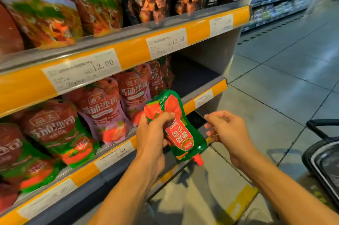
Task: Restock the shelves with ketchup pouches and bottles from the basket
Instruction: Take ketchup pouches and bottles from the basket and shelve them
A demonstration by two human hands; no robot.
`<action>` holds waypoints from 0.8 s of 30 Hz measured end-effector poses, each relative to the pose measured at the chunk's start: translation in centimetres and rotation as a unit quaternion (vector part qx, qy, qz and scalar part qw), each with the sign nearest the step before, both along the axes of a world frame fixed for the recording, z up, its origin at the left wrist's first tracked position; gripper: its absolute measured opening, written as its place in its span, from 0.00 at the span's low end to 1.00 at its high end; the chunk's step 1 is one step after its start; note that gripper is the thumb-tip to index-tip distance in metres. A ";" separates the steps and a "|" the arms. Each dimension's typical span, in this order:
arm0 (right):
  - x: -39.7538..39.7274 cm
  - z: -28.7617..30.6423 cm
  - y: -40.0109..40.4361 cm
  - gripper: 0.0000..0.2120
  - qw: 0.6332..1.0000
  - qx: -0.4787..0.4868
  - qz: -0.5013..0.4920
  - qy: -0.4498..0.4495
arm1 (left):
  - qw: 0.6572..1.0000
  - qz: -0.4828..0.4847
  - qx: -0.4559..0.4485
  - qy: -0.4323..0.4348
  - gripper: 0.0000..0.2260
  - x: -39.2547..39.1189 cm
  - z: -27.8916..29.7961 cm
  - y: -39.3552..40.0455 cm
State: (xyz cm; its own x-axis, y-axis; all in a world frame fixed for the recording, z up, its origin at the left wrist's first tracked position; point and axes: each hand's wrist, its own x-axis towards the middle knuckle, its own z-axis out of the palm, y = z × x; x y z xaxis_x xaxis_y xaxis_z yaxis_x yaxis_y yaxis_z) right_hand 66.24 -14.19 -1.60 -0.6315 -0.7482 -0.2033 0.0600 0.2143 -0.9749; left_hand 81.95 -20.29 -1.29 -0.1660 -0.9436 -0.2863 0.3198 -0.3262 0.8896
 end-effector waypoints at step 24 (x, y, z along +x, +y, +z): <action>-2.4 0.0 -3.0 0.16 0.939 -0.166 0.022 -0.299 | 0.978 -0.157 0.062 -0.120 0.27 -4.9 0.4 1.6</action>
State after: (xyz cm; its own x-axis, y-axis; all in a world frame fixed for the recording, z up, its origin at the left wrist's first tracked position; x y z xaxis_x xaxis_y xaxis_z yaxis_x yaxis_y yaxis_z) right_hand 63.85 -17.24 -1.63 -0.4453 -0.8561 -0.2624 0.6165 -0.0806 -0.7832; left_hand 77.08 -18.69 -0.85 -0.3568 -0.8124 -0.4613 -0.0276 -0.4844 0.8744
